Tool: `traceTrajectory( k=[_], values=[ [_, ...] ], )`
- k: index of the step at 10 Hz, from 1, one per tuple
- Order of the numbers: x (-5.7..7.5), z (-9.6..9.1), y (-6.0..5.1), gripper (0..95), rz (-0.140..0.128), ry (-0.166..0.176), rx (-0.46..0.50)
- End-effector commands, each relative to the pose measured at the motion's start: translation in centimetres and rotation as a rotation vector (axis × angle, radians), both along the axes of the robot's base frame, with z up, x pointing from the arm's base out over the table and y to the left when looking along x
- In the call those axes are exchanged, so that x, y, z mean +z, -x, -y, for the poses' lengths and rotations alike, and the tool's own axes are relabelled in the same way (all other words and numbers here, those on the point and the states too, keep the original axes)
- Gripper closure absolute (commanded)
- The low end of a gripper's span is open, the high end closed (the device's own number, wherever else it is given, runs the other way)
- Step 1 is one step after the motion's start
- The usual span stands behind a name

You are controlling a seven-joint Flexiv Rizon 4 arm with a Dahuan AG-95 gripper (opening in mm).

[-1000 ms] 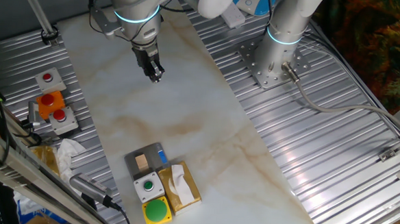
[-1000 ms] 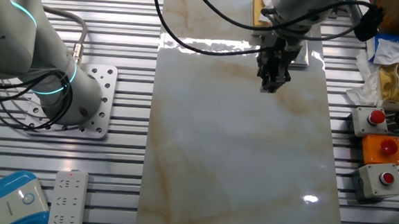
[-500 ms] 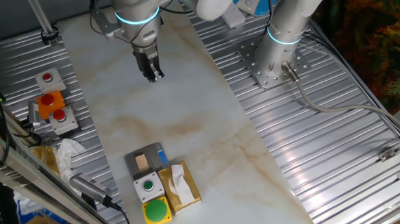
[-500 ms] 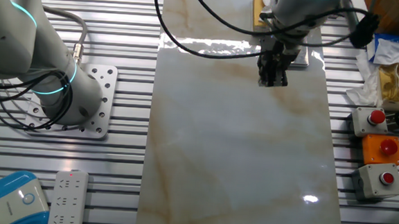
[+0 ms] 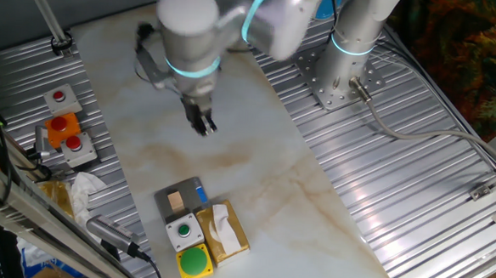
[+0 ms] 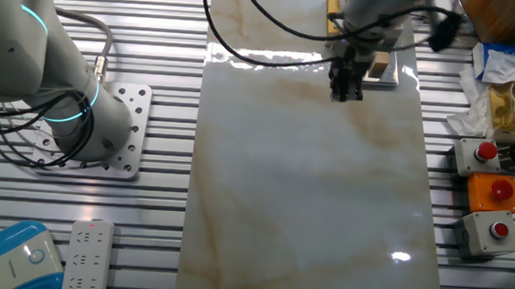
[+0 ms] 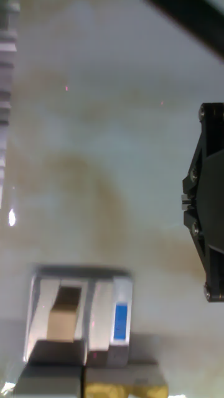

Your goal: Remove the object from the scale

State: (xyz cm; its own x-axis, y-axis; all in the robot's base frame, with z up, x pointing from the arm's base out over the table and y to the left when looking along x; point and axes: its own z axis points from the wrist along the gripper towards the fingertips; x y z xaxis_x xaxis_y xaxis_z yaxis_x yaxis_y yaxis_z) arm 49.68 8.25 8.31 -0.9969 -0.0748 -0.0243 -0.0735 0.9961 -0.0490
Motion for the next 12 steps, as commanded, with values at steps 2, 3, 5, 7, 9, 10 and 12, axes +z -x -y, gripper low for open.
traceTrajectory(
  k=[2,3,5,7,9,10,12],
  values=[
    [-2.17,-0.99,-0.16,95.0,0.025,-0.005,-0.011],
    [-2.18,-1.01,-0.14,95.0,0.029,-0.005,-0.015],
    [-2.19,-1.01,-0.15,95.0,0.038,-0.007,-0.014],
    [-2.22,-1.08,-0.11,95.0,0.037,-0.003,-0.009],
    [-2.33,-1.35,0.04,95.0,0.035,-0.001,-0.006],
    [-2.41,-1.59,0.17,95.0,0.035,0.005,-0.001],
    [-2.40,-1.62,0.20,95.0,0.035,0.008,-0.005]
  ],
)
